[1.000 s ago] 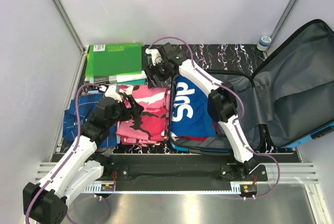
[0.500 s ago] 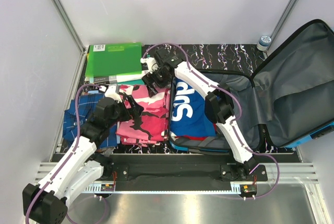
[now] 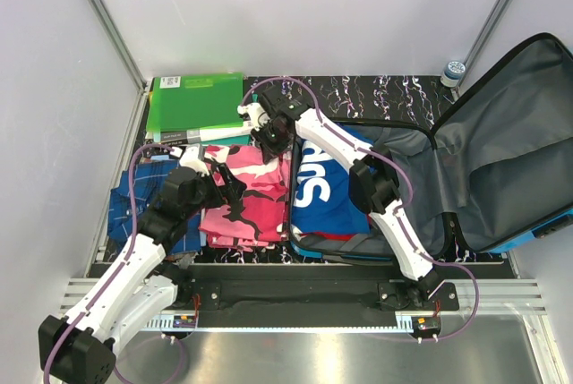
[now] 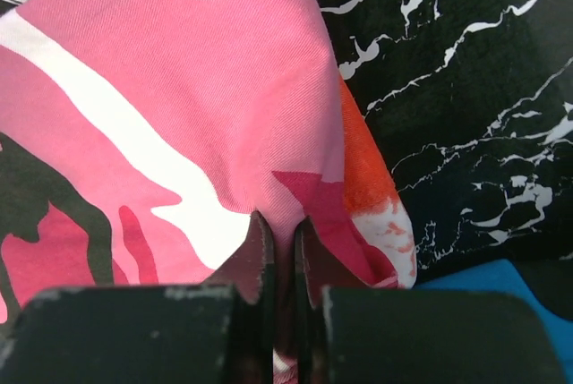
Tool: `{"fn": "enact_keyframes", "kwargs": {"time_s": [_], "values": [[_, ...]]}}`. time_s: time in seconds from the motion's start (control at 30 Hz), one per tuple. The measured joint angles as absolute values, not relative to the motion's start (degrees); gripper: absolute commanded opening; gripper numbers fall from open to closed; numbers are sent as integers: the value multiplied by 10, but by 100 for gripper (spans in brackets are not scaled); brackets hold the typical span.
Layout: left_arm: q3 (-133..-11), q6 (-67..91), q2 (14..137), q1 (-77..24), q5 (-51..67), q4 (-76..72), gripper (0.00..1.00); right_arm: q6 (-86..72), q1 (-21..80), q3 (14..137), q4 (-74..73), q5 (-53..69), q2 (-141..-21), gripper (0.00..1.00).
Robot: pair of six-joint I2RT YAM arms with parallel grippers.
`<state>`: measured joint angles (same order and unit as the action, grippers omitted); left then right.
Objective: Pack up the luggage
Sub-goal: Pick up the clothes at the center of the board.
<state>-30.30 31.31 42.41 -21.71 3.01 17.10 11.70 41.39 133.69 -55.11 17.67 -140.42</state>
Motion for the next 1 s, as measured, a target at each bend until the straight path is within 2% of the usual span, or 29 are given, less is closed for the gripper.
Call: {"fn": "enact_keyframes", "kwargs": {"time_s": [0.13,0.3,0.4,0.43,0.47,0.8,1.0], "values": [[-303,313,424,-217,29,172,99,104,424,1307,-530,148,-1381,0],[-309,311,413,-217,14,188,99,81,442,1210,-474,109,-1309,0],[-320,308,401,-213,-1,198,99,67,454,1157,-448,96,-1258,5],[-323,307,397,-212,-5,199,99,61,456,1140,-441,92,-1238,5],[-326,306,394,-209,-10,200,99,57,462,1128,-436,89,-1221,0],[-334,295,394,-185,-50,199,99,25,477,1015,-363,79,-1127,0],[-324,282,370,-136,-35,145,99,-10,479,951,-323,82,-1062,0]]}}
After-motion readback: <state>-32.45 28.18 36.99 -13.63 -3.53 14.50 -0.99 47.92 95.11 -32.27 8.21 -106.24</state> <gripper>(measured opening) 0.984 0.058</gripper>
